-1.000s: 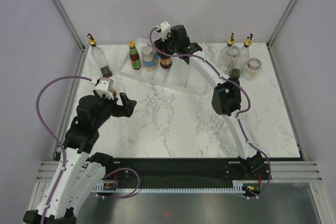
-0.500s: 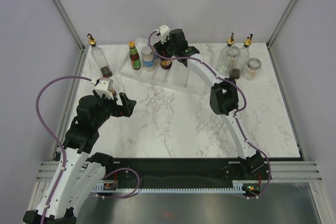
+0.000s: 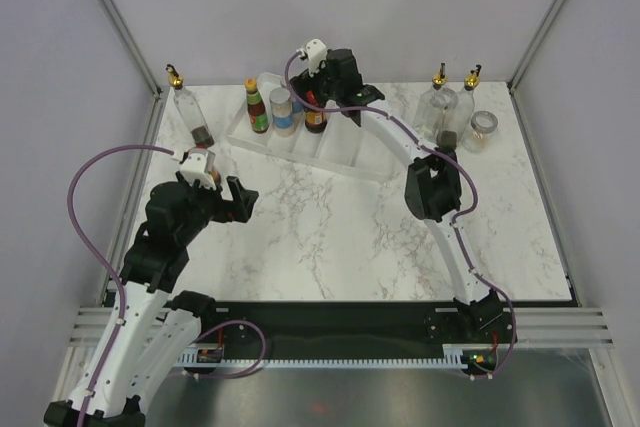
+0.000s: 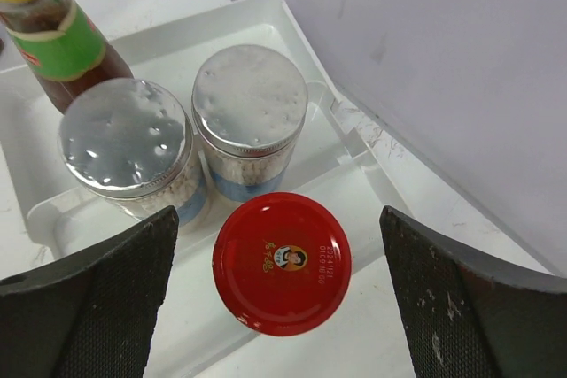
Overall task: Organize the condiment bottles
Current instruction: Place the bottle in the storage box, then pick up the bottle from the center of the board.
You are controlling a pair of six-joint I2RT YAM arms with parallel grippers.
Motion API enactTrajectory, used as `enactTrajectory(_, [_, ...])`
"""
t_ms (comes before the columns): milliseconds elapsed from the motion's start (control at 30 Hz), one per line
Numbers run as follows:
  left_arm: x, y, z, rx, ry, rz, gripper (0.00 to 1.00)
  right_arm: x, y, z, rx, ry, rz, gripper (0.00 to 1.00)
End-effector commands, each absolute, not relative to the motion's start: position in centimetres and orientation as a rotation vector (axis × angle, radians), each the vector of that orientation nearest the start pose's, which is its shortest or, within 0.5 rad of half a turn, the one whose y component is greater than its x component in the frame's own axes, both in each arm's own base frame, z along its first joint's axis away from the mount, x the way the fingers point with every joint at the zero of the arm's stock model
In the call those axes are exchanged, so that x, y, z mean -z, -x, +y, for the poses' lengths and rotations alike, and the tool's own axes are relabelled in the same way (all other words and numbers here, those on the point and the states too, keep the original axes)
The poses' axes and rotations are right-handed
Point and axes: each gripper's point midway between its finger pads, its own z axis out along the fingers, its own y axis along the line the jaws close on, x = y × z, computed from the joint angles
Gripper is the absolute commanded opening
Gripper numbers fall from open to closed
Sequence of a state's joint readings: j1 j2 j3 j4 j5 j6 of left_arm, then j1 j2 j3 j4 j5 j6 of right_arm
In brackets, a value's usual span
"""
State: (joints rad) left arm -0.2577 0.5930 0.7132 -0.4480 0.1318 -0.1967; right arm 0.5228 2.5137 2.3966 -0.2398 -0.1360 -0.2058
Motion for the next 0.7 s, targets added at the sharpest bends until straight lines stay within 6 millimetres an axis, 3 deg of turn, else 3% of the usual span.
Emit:
enactTrajectory(0, [-23.5, -24.6, -9.2, 0.397, -0.162, 1.886, 1.0, -29.1, -59.0, 34.9, -0.353, 0.716, 1.589, 0.98])
enactTrajectory(100, [-23.2, -24.7, -9.1, 0.39, -0.152, 1.899, 1.0, -31.6, -57.6, 33.2, -0.35, 0.722, 1.576, 0.98])
enactTrajectory(133, [-23.2, -24.9, -9.0, 0.383, -0.145, 1.904, 1.0, -30.9, -57.1, 32.8, -0.353, 0.734, 1.602, 0.98])
enactTrajectory(167, [-22.9, -25.0, -9.0, 0.383, -0.135, 1.916, 1.0, -33.2, -55.9, 31.9, -0.364, 0.737, 1.572, 0.98])
enactTrajectory(200, [-22.9, -25.1, -8.9, 0.378, -0.128, 1.921, 1.0, -33.7, -55.2, 31.5, -0.367, 0.742, 1.571, 0.98])
enactTrajectory(233, [-22.9, -25.2, -8.7, 0.364, -0.11, 1.926, 1.0, -31.9, -54.2, 31.1, -0.381, 0.764, 1.616, 0.98])
enactTrajectory(267, [-22.8, -25.4, -8.5, 0.352, -0.098, 1.935, 1.0, -31.8, -53.2, 30.8, -0.389, 0.775, 1.625, 0.98])
enactTrajectory(300, [-22.4, -25.5, -8.1, 0.333, -0.077, 1.956, 1.0, -34.8, -50.9, 30.2, -0.419, 0.789, 1.574, 0.98])
enactTrajectory(333, [-22.3, -25.7, -7.7, 0.31, -0.052, 1.963, 1.0, -31.6, -49.2, 29.9, -0.446, 0.824, 1.64, 0.98])
enactTrajectory(367, [-22.1, -26.0, -7.1, 0.279, -0.004, 1.972, 1.0, -31.6, -47.6, 29.6, -0.47, 0.841, 1.643, 0.98])
enactTrajectory(400, [-21.7, -26.3, -6.6, 0.255, 0.03, 1.989, 1.0, -34.0, -44.9, 28.8, -0.498, 0.855, 1.595, 0.98])
enactTrajectory(433, [-21.3, -26.6, -6.0, 0.22, 0.074, 2.003, 1.0, -30.7, -42.8, 28.5, -0.549, 0.899, 1.658, 0.98])
enactTrajectory(467, [-21.0, -26.8, -5.9, 0.224, 0.117, 2.014, 1.0, -32.6, -40.2, 27.7, -0.565, 0.912, 1.613, 0.98])
enactTrajectory(500, [-20.1, -27.3, -5.7, 0.21, 0.147, 2.049, 1.0, -32.1, -38.4, 27.5, -0.603, 0.946, 1.61, 0.98])
enactTrajectory(533, [-19.8, -27.6, -5.5, 0.206, 0.193, 2.063, 1.0, -28.5, -36.3, 26.9, -0.634, 0.98, 1.689, 0.98])
enactTrajectory(567, [-19.3, -27.9, -5.3, 0.199, 0.224, 2.078, 1.0, -29.6, -34.2, 26.0, -0.642, 0.985, 1.658, 0.98])
enactTrajectory(600, [-18.3, -28.5, -4.9, 0.18, 0.262, 2.115, 1.0, -28.7, -32.7, 25.6, -0.662, 1.002, 1.674, 0.98])
enactTrajectory(633, [-18.0, -29.0, -4.5, 0.163, 0.293, 2.124, 1.0, -25.8, -30.5, 25.3, -0.717, 1.046, 1.715, 0.98])
enactTrajectory(667, [-17.5, -29.4, -4.2, 0.155, 0.332, 2.135, 1.0, -26.5, -28.9, 24.6, -0.717, 1.064, 1.673, 0.98])
